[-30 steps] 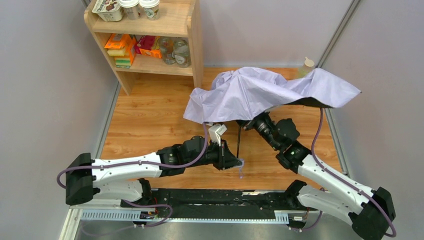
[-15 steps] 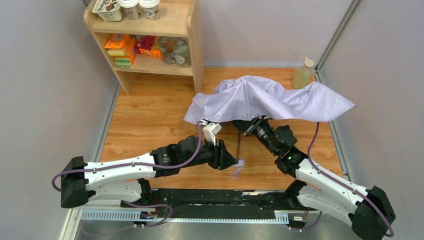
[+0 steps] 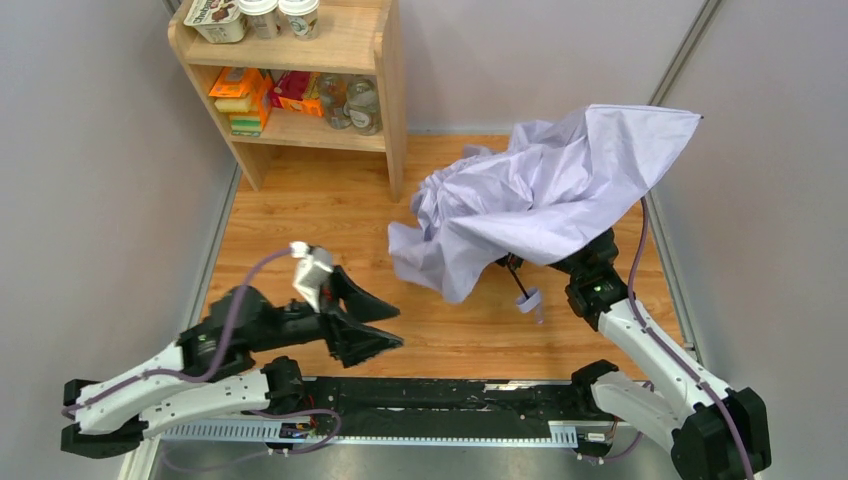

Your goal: Put away the umbrella

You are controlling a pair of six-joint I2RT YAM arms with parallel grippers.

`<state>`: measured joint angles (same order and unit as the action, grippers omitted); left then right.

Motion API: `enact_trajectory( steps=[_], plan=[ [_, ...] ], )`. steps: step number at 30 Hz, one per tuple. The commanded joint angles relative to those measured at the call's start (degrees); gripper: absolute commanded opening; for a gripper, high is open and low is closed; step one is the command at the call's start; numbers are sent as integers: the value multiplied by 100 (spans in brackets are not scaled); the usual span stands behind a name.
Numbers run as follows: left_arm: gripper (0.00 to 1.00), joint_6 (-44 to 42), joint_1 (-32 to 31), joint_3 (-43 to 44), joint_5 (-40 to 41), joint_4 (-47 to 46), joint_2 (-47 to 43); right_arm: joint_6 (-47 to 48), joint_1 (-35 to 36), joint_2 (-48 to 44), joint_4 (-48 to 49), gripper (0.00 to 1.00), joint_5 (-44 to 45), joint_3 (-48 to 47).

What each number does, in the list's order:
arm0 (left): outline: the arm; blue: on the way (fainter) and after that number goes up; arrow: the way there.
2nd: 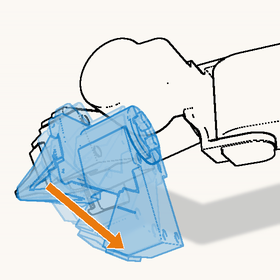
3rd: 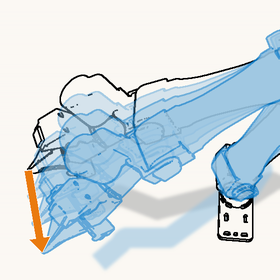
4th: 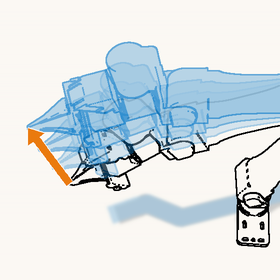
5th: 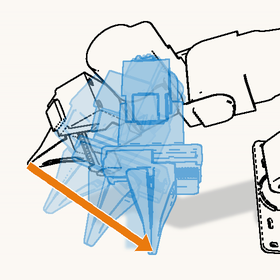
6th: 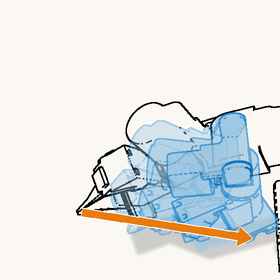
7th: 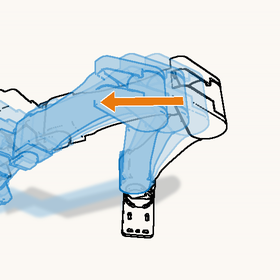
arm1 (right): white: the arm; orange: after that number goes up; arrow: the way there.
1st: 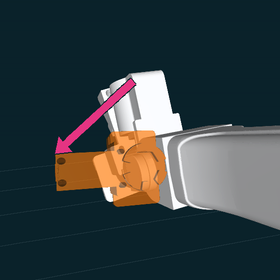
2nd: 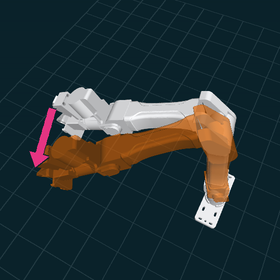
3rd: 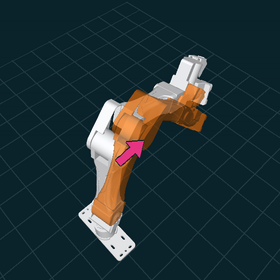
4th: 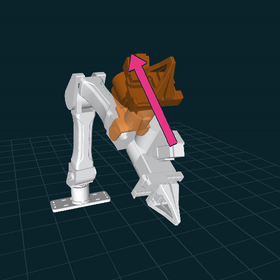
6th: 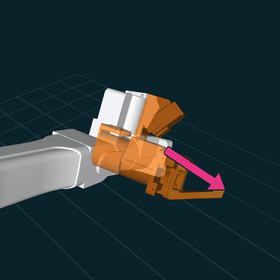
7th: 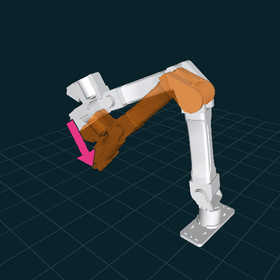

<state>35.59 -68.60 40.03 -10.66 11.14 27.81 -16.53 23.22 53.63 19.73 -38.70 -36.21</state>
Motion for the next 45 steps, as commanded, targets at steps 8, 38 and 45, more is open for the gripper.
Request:
enact_trajectory(
  steps=[8, 38, 45],
  plan=[
    [85, -675, -4, 1676, 3598, 1123, 417, -77, -46, -757, 1446, 0, -2124, 509],
    [84, 361, 1481, 2000, 186, -2106, 3055, -623, 349, -678, 1789, 0, -2704, 676],
    [15, 9, 1481, 1911, -60, -2529, 3107, -649, 499, -573, 1719, 0, -2556, 580]
  ],
)
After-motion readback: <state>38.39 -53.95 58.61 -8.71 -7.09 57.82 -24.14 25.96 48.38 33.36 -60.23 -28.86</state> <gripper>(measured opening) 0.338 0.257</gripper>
